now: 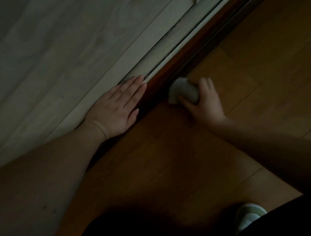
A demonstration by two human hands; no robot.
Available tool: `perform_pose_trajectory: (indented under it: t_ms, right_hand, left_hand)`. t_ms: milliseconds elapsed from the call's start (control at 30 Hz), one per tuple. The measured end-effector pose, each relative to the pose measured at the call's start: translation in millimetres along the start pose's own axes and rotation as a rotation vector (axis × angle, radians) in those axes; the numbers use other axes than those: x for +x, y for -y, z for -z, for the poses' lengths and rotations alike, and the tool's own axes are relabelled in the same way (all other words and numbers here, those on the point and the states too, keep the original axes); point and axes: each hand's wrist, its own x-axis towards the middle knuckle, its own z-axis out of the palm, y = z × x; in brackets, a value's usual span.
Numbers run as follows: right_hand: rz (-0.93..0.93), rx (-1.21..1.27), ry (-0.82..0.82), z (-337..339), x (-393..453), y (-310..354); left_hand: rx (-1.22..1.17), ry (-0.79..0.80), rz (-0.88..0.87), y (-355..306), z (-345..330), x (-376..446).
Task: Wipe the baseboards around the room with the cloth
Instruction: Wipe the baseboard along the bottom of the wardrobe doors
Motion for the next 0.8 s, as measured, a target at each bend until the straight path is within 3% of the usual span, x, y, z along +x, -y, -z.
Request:
perform_pose_trajectory:
  t_ms: [100, 200, 367, 500, 667, 800]
  right_hand:
    - [0.244, -0.05, 0.199, -23, -18, 12]
    - [0.428, -0.045, 0.292, -40, -22, 31]
    - [0.437, -0.028, 0.29, -27, -1, 28]
    - [0.331, -0.043, 0.18, 13, 24, 8]
    - [0.186, -0.013, -0.15, 79, 55, -19]
    - [0.078, 0.003, -0.299, 118, 74, -34]
  left_hand:
    - [0.012, 0.004, 0.009, 0, -1, -1]
    - [0.001, -0.023, 0.013, 0, -2, -1]
    - [-0.008, 0.005, 0.01, -1, -1, -1]
    - [-0.016, 0.014, 0.012, 0, -1, -1]
    - [-0.024, 0.014, 0.011, 0, -2, -1]
    - [-0.01, 0.017, 0.012, 0, 0, -1]
